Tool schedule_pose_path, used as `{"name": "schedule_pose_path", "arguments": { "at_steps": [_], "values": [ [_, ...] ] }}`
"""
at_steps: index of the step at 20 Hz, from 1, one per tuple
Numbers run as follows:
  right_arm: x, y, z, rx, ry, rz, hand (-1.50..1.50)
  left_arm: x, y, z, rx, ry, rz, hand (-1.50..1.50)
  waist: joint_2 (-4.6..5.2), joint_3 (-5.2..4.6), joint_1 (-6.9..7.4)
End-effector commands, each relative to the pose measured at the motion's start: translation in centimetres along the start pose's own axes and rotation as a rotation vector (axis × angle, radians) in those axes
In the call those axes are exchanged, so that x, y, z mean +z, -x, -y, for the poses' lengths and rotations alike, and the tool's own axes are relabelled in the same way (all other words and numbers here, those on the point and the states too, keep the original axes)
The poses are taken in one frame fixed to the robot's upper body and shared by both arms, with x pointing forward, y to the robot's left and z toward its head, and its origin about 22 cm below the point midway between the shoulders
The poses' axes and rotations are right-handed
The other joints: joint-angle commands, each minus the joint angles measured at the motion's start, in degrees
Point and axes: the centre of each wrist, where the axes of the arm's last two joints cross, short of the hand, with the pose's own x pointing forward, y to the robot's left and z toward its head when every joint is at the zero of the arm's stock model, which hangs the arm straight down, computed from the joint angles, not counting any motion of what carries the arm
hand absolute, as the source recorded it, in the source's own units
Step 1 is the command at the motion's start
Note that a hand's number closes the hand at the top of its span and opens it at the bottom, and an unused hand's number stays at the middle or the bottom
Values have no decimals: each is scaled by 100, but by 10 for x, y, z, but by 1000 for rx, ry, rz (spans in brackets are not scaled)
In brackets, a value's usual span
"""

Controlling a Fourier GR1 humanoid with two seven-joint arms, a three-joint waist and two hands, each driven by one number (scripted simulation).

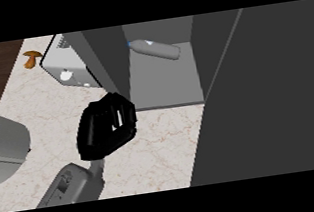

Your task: Pick up the bottled water, place it into the cabinet and close the cabinet

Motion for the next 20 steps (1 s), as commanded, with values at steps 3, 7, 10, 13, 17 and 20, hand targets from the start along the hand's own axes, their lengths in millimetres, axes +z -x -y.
{"name": "schedule_pose_path", "arguments": {
  "at_steps": [3,7,10,13,17,20],
  "values": [
    [-4,-25,-20,-38,-72,52,150,60,-27,-10,-24,-39,22,150,8,-3,-2],
    [-24,-25,-37,-66,-104,39,150,78,-43,-26,-15,-33,19,150,22,-5,-16],
    [-40,-22,-66,-88,-170,35,150,81,-42,-55,-16,-67,31,150,22,-11,-39],
    [-53,-26,-83,-90,-237,23,150,87,-53,-61,-15,-103,50,150,24,-9,-31],
    [-69,-29,-92,65,-231,122,150,98,-53,-82,-17,-106,38,150,23,-14,-6],
    [-90,-25,-92,77,-161,154,150,97,-61,-90,-16,-112,38,150,45,-16,58]
  ]
}}
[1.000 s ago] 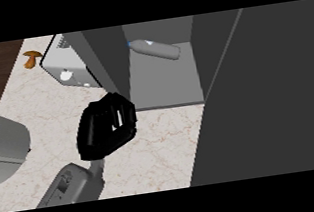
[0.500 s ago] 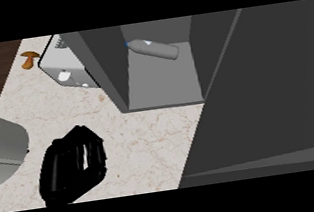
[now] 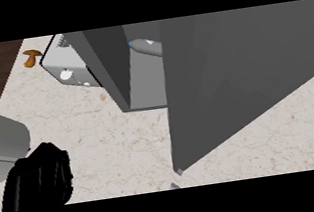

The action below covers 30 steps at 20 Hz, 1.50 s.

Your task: Pick up the bottled water, place it into the cabinet and close the cabinet

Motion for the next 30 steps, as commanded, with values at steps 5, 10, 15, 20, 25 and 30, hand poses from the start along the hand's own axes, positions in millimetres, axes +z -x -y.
{"name": "schedule_pose_path", "arguments": {
  "at_steps": [5,10,15,20,25,30],
  "values": [
    [-65,1,-22,2,82,69,150,12,-19,-30,8,-2,17,150,32,-6,138],
    [-87,-1,0,-80,174,8,150,20,-19,-41,-2,24,8,150,71,-7,177],
    [-138,11,41,-183,166,-54,150,23,-25,-49,-4,22,9,150,91,14,127],
    [-171,37,81,-265,166,-96,150,40,-31,-73,-7,2,11,150,68,14,54],
    [-195,85,124,-223,166,-135,150,39,-47,-75,2,14,6,150,65,18,48],
    [-192,104,161,-213,196,-161,150,30,-43,-75,-5,28,1,150,100,17,46]
  ]
}}
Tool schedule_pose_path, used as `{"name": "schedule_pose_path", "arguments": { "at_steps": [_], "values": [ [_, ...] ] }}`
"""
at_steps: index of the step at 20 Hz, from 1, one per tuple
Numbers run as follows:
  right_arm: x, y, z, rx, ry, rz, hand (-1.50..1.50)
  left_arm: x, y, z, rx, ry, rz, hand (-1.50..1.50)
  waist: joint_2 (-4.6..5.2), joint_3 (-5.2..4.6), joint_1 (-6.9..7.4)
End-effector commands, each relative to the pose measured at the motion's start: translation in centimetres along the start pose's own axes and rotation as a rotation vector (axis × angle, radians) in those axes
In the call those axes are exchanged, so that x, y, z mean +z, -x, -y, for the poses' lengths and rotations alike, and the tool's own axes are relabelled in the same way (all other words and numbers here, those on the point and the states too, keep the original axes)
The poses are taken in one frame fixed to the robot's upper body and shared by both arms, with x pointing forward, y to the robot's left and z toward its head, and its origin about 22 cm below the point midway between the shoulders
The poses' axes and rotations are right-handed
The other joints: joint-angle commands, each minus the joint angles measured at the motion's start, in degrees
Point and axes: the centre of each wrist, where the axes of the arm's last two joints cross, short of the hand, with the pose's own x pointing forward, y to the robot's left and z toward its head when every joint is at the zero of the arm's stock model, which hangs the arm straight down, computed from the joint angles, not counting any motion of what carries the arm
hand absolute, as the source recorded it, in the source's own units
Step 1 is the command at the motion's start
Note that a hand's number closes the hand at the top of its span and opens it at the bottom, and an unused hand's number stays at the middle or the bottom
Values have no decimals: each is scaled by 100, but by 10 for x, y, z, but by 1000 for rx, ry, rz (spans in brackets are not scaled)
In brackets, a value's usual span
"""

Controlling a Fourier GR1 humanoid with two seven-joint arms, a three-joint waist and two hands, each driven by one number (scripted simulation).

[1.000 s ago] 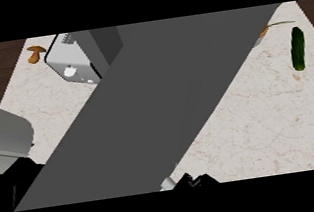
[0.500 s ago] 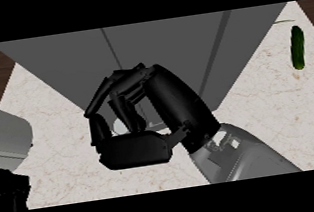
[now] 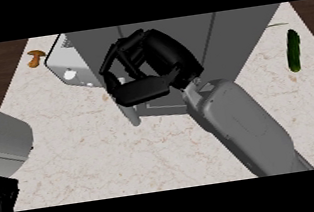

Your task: Pick up the bottled water, place it into the cabinet and close the cabinet

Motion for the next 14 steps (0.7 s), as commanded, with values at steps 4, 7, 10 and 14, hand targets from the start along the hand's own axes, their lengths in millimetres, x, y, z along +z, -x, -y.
{"name": "schedule_pose_path", "arguments": {
  "at_steps": [4,7,10,14],
  "values": [
    [-6,21,71,32,147,-47,150,-2,-5,12,-13,37,21,150,218,27,23],
    [-2,26,84,37,145,-49,150,-7,-5,3,-3,31,29,150,264,19,15],
    [-5,31,83,45,126,-47,150,-15,-9,9,-8,36,29,150,278,24,23],
    [-5,34,88,36,130,-44,150,-9,-7,8,7,46,20,150,272,19,100]
  ]
}}
